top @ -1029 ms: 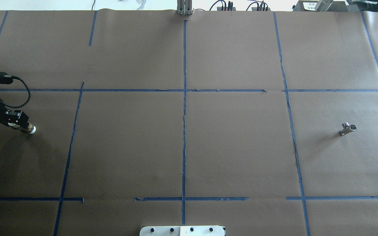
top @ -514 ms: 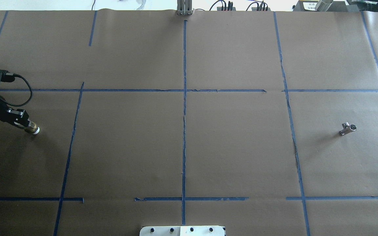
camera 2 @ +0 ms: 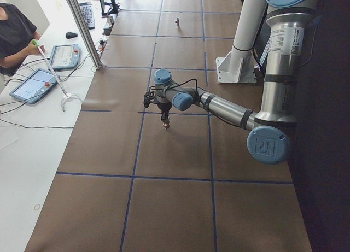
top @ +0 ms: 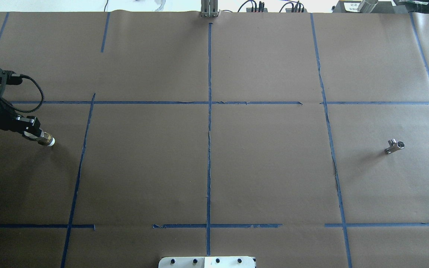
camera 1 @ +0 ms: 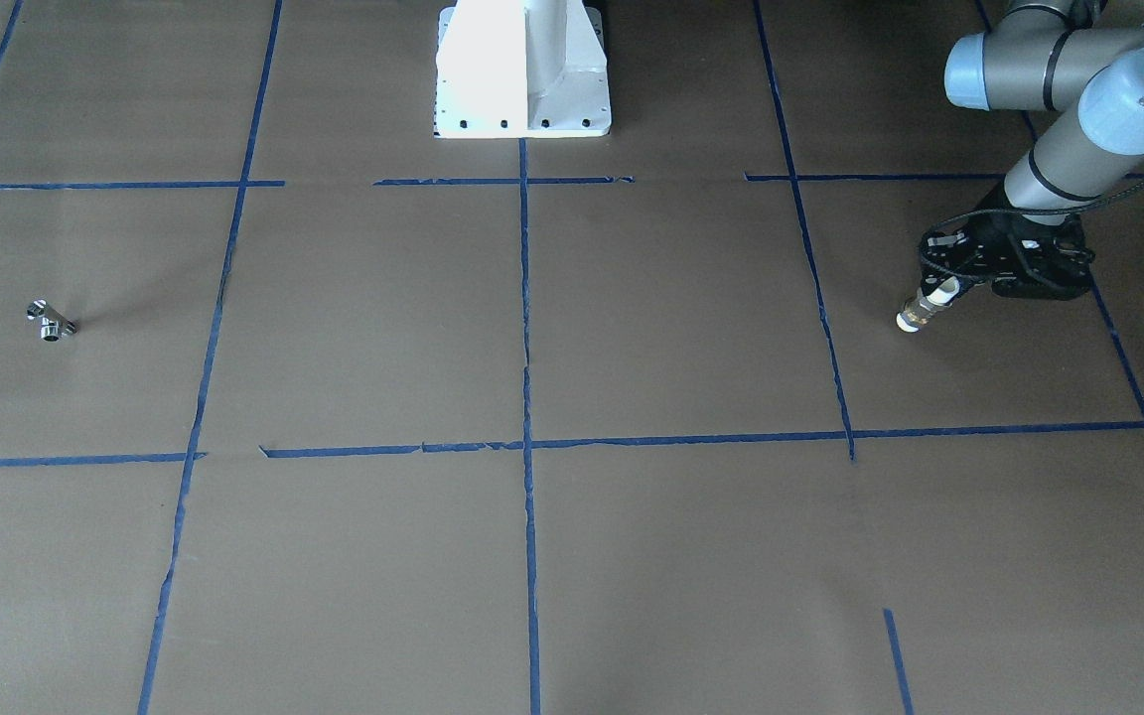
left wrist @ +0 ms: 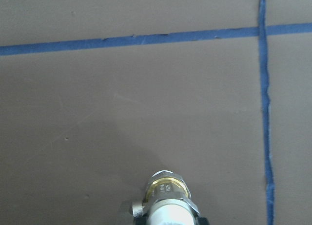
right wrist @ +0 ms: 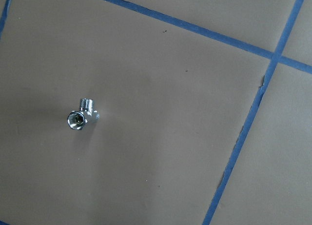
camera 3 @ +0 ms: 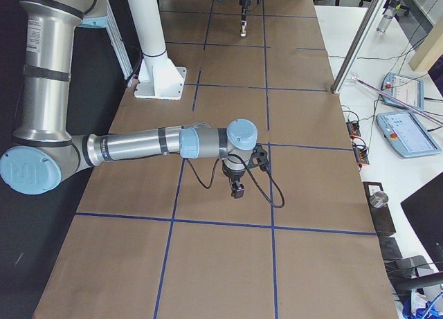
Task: Assemble PPR valve and pipe with both arms
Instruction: 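Carry the valve with the left gripper to the table centre, set upright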
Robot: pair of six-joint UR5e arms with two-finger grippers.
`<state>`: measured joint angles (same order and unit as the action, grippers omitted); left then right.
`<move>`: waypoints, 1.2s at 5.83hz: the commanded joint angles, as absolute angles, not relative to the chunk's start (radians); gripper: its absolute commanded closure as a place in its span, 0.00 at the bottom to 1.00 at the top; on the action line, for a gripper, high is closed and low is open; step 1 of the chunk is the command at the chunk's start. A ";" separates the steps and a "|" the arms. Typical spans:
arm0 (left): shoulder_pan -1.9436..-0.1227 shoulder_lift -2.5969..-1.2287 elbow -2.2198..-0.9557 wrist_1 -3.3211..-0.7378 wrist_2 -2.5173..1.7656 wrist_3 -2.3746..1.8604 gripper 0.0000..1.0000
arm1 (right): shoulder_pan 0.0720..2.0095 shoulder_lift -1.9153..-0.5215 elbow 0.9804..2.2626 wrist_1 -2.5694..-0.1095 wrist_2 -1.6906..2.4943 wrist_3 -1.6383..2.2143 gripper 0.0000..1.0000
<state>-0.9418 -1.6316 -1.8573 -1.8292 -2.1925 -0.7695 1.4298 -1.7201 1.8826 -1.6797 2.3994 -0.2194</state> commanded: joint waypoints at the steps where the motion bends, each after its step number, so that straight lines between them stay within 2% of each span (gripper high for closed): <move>1: -0.925 -1.759 -1.882 -1.822 -2.200 -0.840 1.00 | 1.430 -1.720 1.884 -1.680 2.399 -0.219 0.00; 2: -0.841 -1.849 -1.881 -1.822 -2.194 -0.945 1.00 | 1.430 -1.720 1.884 -1.678 2.399 -0.219 0.00; 4: -0.682 -2.106 -1.858 -1.620 -2.121 -1.101 1.00 | 1.430 -1.720 1.884 -1.680 2.399 -0.219 0.00; 5: -0.564 -2.200 -1.809 -1.597 -1.977 -1.176 1.00 | 1.430 -1.720 1.884 -1.680 2.401 -0.219 0.00; 6: -0.552 -2.318 -1.696 -1.591 -1.955 -1.208 1.00 | 1.428 -1.720 1.884 -1.680 2.402 -0.219 0.00; 7: -0.539 -2.376 -1.625 -1.589 -1.936 -1.210 1.00 | 1.428 -1.720 1.884 -1.680 2.407 -0.219 0.00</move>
<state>-0.5590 -2.3009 -1.7036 -1.5950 -1.9636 -1.1964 1.4286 -1.7196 1.8838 -1.6797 2.4031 -0.2194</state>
